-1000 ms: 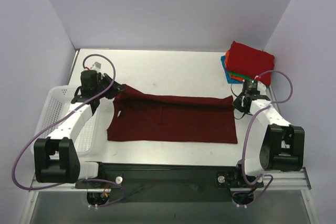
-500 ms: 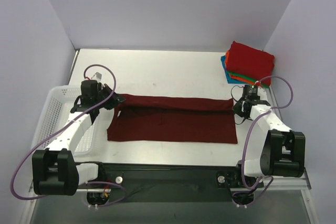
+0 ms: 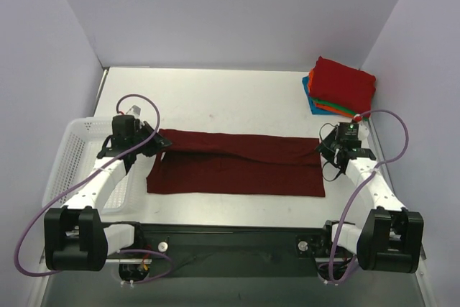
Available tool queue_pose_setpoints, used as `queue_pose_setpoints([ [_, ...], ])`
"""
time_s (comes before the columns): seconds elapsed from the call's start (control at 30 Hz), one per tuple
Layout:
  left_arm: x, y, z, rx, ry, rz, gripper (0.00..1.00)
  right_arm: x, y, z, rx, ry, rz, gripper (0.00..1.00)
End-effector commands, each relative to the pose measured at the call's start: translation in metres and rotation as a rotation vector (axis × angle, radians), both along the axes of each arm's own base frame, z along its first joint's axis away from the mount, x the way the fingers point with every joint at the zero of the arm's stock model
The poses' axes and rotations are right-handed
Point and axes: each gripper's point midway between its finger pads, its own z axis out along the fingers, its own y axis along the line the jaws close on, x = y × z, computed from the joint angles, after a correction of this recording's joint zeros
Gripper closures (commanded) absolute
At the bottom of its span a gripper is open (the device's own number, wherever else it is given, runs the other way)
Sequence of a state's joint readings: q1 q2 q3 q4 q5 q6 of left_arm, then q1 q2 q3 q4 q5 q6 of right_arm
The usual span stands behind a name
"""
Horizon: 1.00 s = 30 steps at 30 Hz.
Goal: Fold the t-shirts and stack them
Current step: Fold the other side of the tshirt into a rectangle
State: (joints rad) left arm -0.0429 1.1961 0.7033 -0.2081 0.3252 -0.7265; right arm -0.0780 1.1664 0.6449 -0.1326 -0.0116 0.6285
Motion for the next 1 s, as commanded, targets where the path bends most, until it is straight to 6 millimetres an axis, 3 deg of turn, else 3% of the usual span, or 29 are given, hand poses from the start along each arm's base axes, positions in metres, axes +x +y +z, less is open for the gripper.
queue_pose_setpoints([
  [0.0, -0.002, 0.0, 0.01, 0.005, -0.043, -0.016, 1.0, -0.009, -0.001, -0.006, -0.002, 0.052, -0.007, 0.59],
  [0.23, -0.003, -0.002, 0.008, 0.0, -0.039, -0.027, 1.0, -0.021, 0.003, -0.032, 0.017, 0.111, -0.017, 0.6],
  [0.5, -0.003, -0.003, 0.004, -0.007, -0.036, -0.032, 1.0, -0.015, 0.008, -0.049, 0.059, 0.144, -0.024, 0.6],
  [0.67, 0.0, -0.003, 0.005, -0.007, -0.039, -0.03, 1.0, -0.007, 0.006, -0.049, 0.066, 0.141, -0.038, 0.64],
  [0.87, 0.009, -0.004, 0.014, -0.016, -0.05, -0.025, 1.0, 0.002, 0.005, -0.04, 0.066, 0.123, -0.04, 0.82],
  [0.97, 0.023, -0.005, 0.029, -0.028, -0.074, -0.014, 1.0, 0.012, 0.004, -0.029, 0.063, 0.101, -0.039, 0.93],
])
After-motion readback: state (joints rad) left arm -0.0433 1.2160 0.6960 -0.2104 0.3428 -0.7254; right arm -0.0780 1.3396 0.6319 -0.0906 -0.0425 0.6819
